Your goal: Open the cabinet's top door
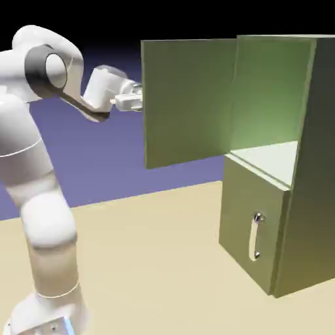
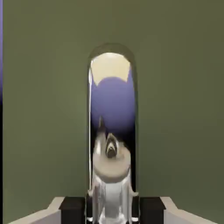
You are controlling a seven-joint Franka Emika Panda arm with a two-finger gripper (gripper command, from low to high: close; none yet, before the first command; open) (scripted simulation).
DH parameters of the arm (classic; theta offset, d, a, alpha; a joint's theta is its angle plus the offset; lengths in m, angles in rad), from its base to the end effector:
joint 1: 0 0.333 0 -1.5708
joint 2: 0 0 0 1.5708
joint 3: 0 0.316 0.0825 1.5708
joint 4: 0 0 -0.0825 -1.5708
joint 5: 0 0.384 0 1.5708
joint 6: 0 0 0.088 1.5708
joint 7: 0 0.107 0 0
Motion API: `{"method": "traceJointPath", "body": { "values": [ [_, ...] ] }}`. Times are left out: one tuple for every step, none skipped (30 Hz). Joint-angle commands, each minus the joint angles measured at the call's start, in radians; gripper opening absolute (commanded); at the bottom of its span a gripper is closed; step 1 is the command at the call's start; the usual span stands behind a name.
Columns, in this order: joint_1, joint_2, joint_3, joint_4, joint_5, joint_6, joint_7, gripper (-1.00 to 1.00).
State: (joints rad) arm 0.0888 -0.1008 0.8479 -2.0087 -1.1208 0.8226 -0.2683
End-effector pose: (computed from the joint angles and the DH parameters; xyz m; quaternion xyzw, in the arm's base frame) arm 0.3367 0.2727 0.5472 0.6412 0.2985 -0.2418 0.6643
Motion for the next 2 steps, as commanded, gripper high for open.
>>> {"method": "traceJointPath", "body": {
  "values": [
    [-0.001, 0.030, 0.009, 0.025, -0.003, -0.032, 0.012, -1.00],
    [-0.001, 0.030, 0.009, 0.025, -0.003, -0.032, 0.012, 1.00]
  ]
}}
